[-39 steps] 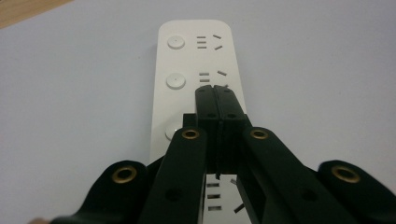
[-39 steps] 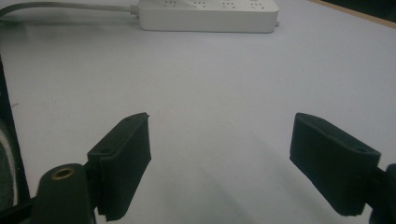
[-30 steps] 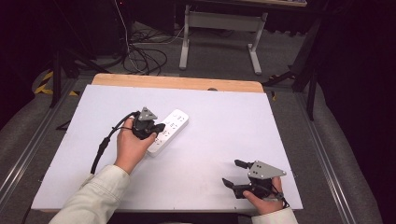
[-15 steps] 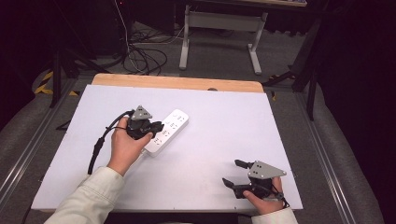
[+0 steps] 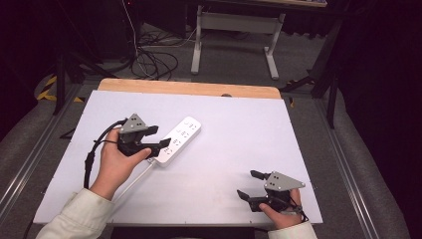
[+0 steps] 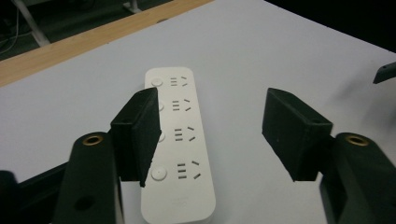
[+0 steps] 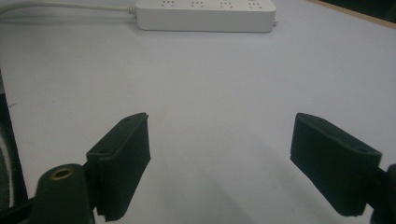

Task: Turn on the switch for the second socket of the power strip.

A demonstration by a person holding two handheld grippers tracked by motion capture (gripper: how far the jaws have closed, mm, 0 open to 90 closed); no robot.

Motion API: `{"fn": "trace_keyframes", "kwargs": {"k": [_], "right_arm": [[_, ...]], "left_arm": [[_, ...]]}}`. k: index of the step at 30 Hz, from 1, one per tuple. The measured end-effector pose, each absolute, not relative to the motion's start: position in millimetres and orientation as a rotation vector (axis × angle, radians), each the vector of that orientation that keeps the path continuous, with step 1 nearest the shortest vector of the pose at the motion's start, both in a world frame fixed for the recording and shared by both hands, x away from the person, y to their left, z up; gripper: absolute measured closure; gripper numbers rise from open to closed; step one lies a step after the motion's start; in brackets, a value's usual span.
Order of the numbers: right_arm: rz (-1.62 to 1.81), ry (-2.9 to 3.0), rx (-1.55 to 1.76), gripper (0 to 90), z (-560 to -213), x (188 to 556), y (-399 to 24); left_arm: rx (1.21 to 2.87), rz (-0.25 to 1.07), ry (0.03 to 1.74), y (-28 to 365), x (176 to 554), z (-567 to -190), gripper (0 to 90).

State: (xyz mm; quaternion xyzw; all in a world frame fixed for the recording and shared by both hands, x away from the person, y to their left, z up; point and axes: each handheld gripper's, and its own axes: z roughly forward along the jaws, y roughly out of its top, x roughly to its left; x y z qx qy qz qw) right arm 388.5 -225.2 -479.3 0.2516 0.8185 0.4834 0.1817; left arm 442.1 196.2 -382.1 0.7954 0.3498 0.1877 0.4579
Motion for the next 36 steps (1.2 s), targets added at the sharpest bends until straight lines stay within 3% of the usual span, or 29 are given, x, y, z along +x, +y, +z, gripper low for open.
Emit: {"fn": "trace_keyframes", "kwargs": {"k": [7, 36], "right_arm": [[1.364, 2.312, 0.711, 20.5, -480, 388, -225], [1.365, 2.317, 0.716, 19.2, -480, 388, -225]], "left_arm": [[1.952, 0.489, 0.831, 210, 417, -378, 26.1], [1.844, 0.504, 0.775, 270, 354, -446, 14.0]]}}
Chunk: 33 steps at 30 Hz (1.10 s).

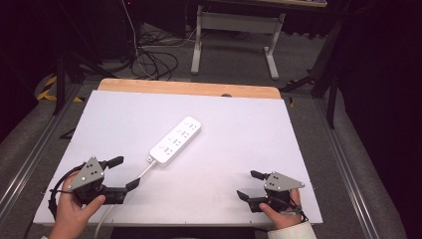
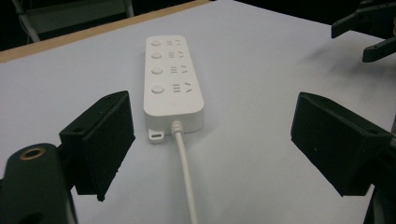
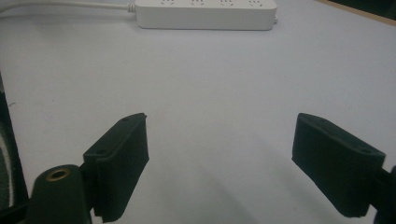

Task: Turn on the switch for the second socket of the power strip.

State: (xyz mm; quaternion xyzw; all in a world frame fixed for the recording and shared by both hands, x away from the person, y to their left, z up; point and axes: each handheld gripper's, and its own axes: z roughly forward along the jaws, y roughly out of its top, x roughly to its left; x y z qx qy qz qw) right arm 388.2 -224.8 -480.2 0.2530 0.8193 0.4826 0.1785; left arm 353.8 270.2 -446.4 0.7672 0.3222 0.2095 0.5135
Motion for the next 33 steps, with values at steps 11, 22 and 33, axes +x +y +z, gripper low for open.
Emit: {"fn": "trace_keyframes", "kwargs": {"k": [11, 22, 33], "right_arm": [[1.371, 2.318, 0.718, 19.3, -480, 388, -227], [1.364, 2.321, 0.723, 19.4, -481, 390, -228], [1.362, 2.324, 0.725, 19.5, -481, 390, -228]], "left_arm": [[1.805, 0.524, 0.826, 287, 345, -478, 14.3], [1.854, 0.553, 0.812, 295, 341, -482, 15.1], [1.81, 0.53, 0.892, 292, 341, -480, 14.5]]}}
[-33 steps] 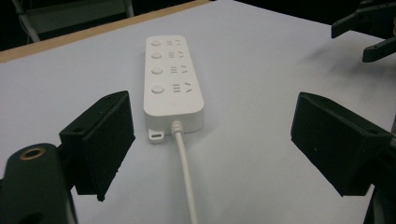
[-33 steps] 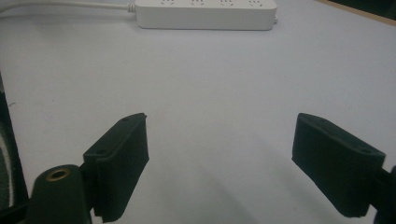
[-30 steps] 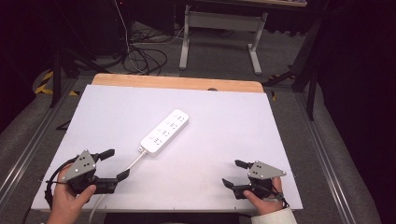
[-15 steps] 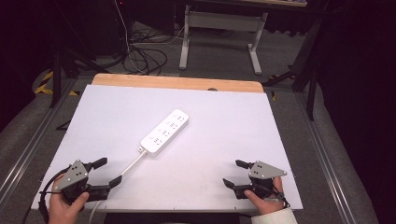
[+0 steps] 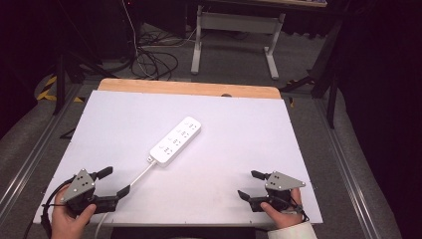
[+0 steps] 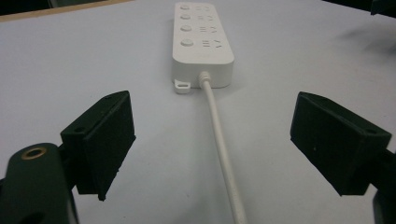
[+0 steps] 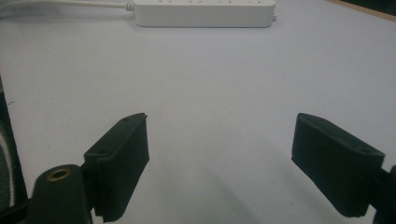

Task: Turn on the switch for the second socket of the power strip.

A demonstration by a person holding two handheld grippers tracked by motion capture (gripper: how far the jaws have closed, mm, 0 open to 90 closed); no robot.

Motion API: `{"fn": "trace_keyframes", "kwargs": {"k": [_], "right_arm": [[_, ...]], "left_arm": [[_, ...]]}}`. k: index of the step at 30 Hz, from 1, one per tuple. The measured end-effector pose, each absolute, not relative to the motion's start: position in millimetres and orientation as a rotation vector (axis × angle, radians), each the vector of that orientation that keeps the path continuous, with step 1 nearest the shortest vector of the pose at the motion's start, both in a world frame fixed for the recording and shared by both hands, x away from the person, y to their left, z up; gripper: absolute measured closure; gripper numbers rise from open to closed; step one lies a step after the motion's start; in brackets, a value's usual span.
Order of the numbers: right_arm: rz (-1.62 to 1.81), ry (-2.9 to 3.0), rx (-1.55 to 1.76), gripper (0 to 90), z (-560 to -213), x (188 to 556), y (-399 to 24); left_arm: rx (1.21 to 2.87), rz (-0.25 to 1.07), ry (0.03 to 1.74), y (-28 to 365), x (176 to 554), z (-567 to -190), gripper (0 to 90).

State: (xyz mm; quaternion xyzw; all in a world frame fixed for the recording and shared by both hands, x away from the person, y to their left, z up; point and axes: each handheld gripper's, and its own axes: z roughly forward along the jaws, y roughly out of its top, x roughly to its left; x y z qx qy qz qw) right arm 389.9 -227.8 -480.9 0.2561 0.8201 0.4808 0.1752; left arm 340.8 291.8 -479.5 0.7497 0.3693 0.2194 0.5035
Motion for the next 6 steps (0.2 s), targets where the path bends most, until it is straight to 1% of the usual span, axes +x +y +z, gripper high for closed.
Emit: {"fn": "trace_keyframes", "kwargs": {"k": [6], "right_arm": [[1.359, 2.323, 0.727, 19.6, -481.1, 390.0, -227.8]], "left_arm": [[1.816, 0.529, 0.877, 292.9, 341.0, -478.7, 15.8]]}}
